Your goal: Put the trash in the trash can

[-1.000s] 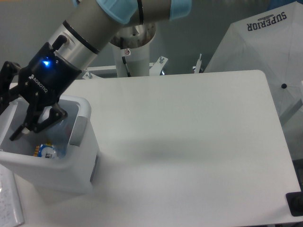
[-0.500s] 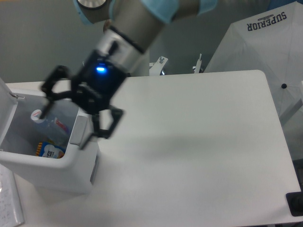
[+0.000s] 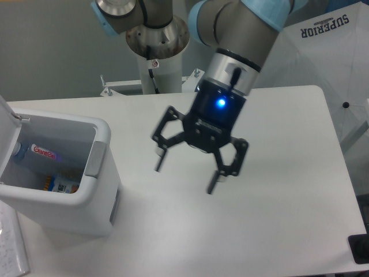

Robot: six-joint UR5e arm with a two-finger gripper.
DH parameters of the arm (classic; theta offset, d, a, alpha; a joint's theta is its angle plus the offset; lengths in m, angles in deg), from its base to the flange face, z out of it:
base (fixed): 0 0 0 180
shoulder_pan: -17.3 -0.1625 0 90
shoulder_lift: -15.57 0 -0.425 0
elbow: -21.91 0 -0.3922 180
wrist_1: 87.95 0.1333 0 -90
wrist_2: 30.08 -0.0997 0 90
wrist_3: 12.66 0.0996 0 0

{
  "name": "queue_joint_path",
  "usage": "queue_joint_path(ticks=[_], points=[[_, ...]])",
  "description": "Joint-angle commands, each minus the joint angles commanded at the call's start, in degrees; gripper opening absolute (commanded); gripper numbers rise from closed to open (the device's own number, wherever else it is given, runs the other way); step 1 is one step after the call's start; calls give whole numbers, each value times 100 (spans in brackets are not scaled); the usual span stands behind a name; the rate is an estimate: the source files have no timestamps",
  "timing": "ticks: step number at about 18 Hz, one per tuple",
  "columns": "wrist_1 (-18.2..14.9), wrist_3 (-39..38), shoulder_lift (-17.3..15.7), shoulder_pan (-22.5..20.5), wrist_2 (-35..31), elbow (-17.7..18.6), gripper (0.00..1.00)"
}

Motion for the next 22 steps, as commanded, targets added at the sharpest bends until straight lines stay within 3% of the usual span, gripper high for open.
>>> queue_joint_path(ticks=[5,8,12,15,16,18,19,22], points=[[-26,704,158,-9,-600,151,100],[-157,1774,237,-9,-636,133,100],[-1219,3076,263,-18,-1670,-103,100],[-1729,3307,430,-26,-1822,-472,100],[-2158,3438,526,-52,-1866,-760,100],[-3395,3789,868,-27,-2260,-1576,100],[-3749,3791,1044,8,-2418,-1885,100],[-3762,3773,1125,35,-2446,-1976,100]])
